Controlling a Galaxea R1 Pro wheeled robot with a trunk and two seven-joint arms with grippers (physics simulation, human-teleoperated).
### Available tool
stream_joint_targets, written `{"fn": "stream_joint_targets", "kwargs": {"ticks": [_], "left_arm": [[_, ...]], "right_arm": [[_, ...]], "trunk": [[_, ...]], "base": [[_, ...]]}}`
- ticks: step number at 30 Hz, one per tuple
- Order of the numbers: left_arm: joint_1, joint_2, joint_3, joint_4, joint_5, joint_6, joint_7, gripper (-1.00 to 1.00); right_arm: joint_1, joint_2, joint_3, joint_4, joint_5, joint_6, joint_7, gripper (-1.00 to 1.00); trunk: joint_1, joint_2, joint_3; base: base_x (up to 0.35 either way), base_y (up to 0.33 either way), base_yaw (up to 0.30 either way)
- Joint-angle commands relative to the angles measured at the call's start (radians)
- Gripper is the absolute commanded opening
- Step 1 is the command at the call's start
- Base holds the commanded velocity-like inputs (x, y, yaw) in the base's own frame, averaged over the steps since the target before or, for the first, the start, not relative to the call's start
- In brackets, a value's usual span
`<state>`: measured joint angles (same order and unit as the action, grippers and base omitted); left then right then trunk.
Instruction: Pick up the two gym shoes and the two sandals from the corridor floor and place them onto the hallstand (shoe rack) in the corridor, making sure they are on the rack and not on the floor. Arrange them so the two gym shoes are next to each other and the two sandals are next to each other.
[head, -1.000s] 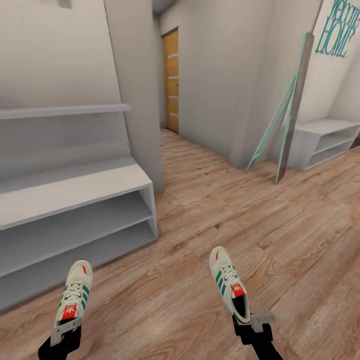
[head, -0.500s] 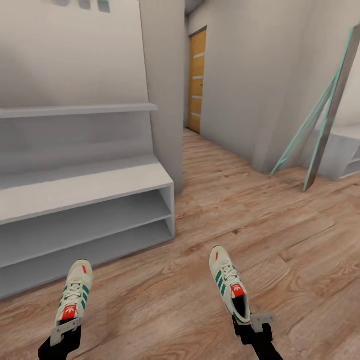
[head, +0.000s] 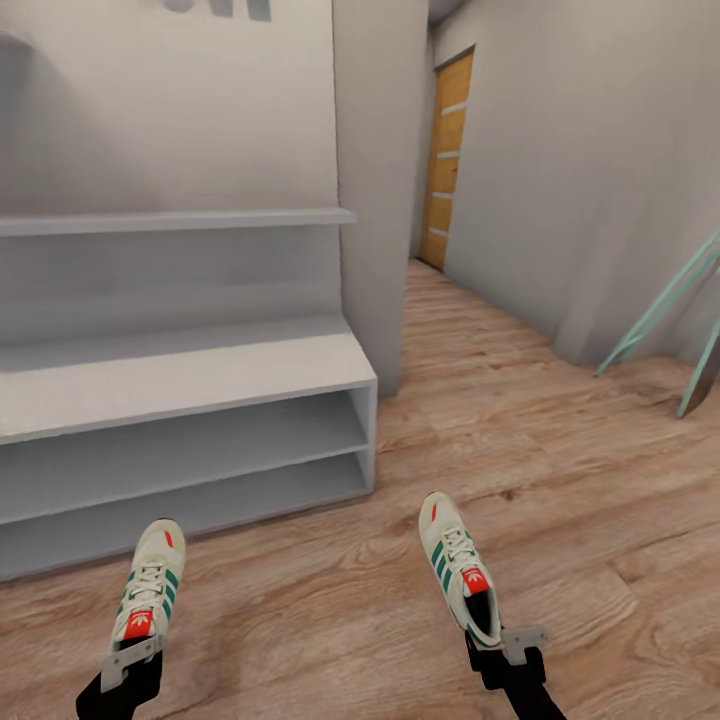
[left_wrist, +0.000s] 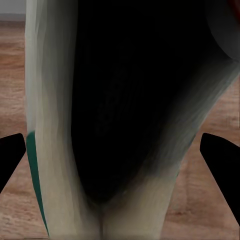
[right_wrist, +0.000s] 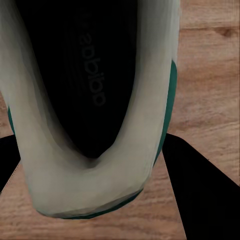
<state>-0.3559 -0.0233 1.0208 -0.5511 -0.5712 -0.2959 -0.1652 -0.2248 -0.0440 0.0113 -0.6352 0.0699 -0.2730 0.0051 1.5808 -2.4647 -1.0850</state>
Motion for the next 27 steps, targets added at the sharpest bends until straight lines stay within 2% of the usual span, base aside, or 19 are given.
{"fn": "stream_joint_targets", "kwargs": {"ticks": [1,22,27], "left_arm": [[-0.001,-0.001,0.009,-0.002,-0.007,-0.003,-0.008,-1.0],[-0.001,-0.001,0.009,-0.001,-0.007,-0.003,-0.008,-1.0],[-0.001,-0.001,0.009,-0.001,-0.007,-0.003,-0.008,-1.0]], "right_arm": [[0.0,-0.001,0.001,0.0,0.007,-0.002,-0.001,-1.0],[0.0,-0.001,0.001,0.0,0.007,-0.002,-0.001,-1.0],[0.0,-0.001,0.001,0.0,0.007,-0.003,-0.001,-1.0]], "trunk": [[0.0,0.0,-0.001],[0.0,0.0,-0.001],[0.0,0.0,-0.001]], "base": [[0.057,-0.166,0.279],[-0.177,-0.205,0.279],[-0.071,-0.245,0.277]]}}
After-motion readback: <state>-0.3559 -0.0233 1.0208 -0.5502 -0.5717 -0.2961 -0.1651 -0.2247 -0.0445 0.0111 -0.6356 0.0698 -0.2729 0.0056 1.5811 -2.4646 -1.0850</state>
